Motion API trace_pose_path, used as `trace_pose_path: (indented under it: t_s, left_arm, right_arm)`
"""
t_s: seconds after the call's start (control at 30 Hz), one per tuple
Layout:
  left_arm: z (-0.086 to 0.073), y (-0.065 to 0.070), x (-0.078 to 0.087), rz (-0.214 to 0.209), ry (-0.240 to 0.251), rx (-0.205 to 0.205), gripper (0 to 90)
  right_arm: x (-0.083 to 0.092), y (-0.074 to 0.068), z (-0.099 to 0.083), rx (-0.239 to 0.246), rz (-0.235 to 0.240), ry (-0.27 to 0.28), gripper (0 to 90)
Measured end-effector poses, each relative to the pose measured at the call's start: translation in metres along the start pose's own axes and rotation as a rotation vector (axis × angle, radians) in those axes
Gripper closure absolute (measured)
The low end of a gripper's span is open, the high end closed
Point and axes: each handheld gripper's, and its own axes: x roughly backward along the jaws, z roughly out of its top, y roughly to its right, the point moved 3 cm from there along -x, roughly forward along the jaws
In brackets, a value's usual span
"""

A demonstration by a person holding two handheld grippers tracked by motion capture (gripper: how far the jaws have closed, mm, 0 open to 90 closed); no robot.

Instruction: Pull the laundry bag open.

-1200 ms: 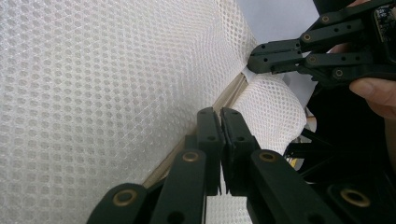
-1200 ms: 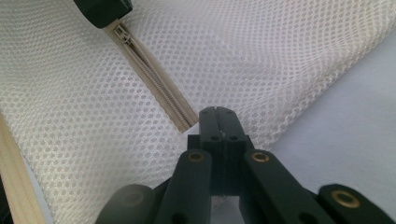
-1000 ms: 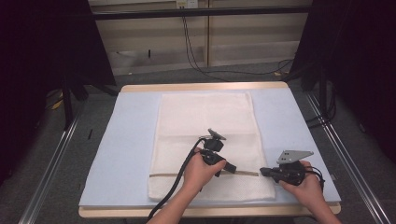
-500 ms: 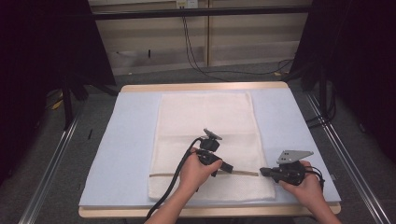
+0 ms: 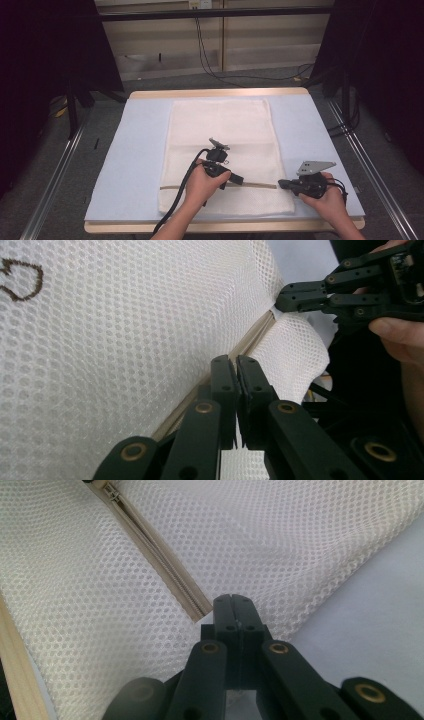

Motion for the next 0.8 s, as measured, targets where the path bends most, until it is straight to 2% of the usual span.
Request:
trace_pose_path:
  t_s: [0.03, 0.07, 0.1, 0.13, 0.17, 0.2, 0.23, 0.3, 0.33, 0.37, 0.4, 0.43, 0.5, 0.53, 0.57, 0.6, 0.67, 0.7, 0.73, 0.8]
  left_arm:
    - [0.0, -0.002, 0.001, 0.017, -0.004, -0.018, 87.3]
    - [-0.001, 0.0, 0.001, 0.002, 0.013, 0.015, 87.3]
    - [-0.001, 0.0, 0.001, 0.012, 0.018, 0.016, 87.3]
    - [-0.002, -0.001, 0.002, 0.034, 0.006, -0.004, 87.3]
    - [-0.002, -0.001, 0.002, 0.024, 0.009, -0.002, 87.3]
    - [-0.003, -0.002, 0.004, 0.035, -0.008, -0.018, 87.4]
    - [-0.003, 0.002, 0.002, 0.023, 0.042, 0.048, 87.4]
    - [-0.004, -0.002, 0.007, 0.032, 0.018, 0.014, 87.4]
    - [-0.005, -0.005, 0.009, 0.05, 0.002, -0.015, 87.4]
    - [-0.005, -0.004, 0.01, 0.028, 0.007, -0.007, 87.4]
    - [-0.006, -0.006, 0.012, 0.044, 0.001, -0.018, 87.4]
    - [-0.006, -0.006, 0.013, 0.039, 0.023, 0.004, 87.4]
    - [-0.008, -0.008, 0.015, 0.035, 0.018, -0.005, 87.4]
    - [-0.008, -0.007, 0.016, 0.031, 0.022, 0.017, 87.4]
    - [-0.009, -0.009, 0.017, 0.042, 0.014, -0.005, 87.4]
    - [-0.009, -0.007, 0.017, 0.033, 0.033, 0.008, 87.5]
    - [-0.01, -0.007, 0.018, 0.036, 0.022, 0.006, 87.5]
    - [-0.01, -0.008, 0.02, 0.052, 0.015, -0.01, 87.5]
    - [-0.01, -0.009, 0.021, 0.043, 0.013, -0.013, 87.5]
    - [-0.012, -0.011, 0.025, 0.051, 0.019, -0.005, 87.5]
  right_arm:
    - [0.0, 0.0, 0.0, 0.0, 0.0, 0.0, 90.0]
    - [0.0, 0.0, 0.0, -0.001, 0.0, 0.0, 90.0]
    - [0.0, 0.0, 0.0, 0.0, 0.0, 0.001, 90.0]
    - [0.0, 0.0, 0.0, 0.0, -0.001, 0.0, 90.0]
    - [0.0, 0.0, 0.0, 0.001, 0.0, 0.001, 90.0]
    - [0.0, 0.0, 0.0, 0.001, 0.0, 0.001, 90.0]
    - [0.0, 0.0, 0.0, -0.001, 0.0, 0.0, 90.0]
    - [0.0, 0.0, 0.0, 0.002, 0.0, 0.002, 90.0]
    - [0.0, 0.0, 0.0, 0.002, 0.0, 0.002, 90.0]
    - [0.0, 0.0, 0.0, 0.001, 0.0, 0.001, 90.0]
    - [0.0, 0.0, 0.0, 0.0, 0.001, 0.001, 90.0]
    - [0.0, 0.0, 0.0, 0.001, 0.0, 0.001, 90.0]
    - [0.0, 0.0, 0.0, 0.001, -0.002, -0.001, 90.0]
    - [0.0, 0.0, 0.0, 0.001, -0.002, -0.001, 90.0]
    - [0.0, 0.0, 0.0, 0.0, -0.001, -0.001, 90.0]
    - [0.0, 0.0, 0.0, -0.001, 0.0, 0.002, 90.0]
    - [0.0, 0.0, 0.0, 0.0, -0.002, -0.002, 90.0]
    - [0.0, 0.0, 0.0, 0.0, -0.002, -0.002, 90.0]
    - [0.0, 0.0, 0.0, 0.0, -0.002, -0.001, 90.0]
    - [0.0, 0.0, 0.0, -0.001, -0.001, 0.0, 90.0]
